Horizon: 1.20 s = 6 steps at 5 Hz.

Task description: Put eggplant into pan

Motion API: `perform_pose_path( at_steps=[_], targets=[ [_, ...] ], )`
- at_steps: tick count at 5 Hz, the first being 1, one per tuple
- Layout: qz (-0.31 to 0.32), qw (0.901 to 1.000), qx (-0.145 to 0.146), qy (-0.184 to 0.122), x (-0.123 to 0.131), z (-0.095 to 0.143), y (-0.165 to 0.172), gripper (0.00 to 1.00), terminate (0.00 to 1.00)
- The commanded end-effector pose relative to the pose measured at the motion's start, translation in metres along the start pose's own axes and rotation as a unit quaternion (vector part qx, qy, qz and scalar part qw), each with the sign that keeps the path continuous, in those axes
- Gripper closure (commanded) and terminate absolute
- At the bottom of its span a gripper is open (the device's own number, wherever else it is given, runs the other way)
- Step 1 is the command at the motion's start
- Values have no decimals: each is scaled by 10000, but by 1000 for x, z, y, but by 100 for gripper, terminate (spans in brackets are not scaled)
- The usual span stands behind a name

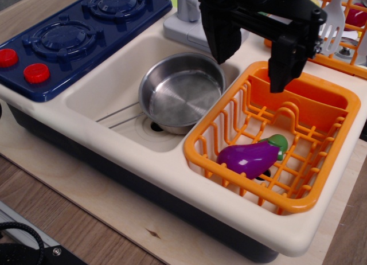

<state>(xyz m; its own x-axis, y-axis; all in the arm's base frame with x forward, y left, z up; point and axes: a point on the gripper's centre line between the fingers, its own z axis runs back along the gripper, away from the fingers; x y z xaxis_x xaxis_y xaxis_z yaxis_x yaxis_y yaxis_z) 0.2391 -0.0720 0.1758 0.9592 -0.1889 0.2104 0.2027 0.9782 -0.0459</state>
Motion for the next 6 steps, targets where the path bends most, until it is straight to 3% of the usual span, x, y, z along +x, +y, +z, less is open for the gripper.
perform_pose_path(
  at_steps=[1,3,6],
  targets=[
    [0,10000,0,0,0,0,0,0,0],
    [-328,9994,50,-65,-2,-36,-10,0,0],
    [-1322,9909,190,-167,-12,-73,-12,0,0]
  ],
)
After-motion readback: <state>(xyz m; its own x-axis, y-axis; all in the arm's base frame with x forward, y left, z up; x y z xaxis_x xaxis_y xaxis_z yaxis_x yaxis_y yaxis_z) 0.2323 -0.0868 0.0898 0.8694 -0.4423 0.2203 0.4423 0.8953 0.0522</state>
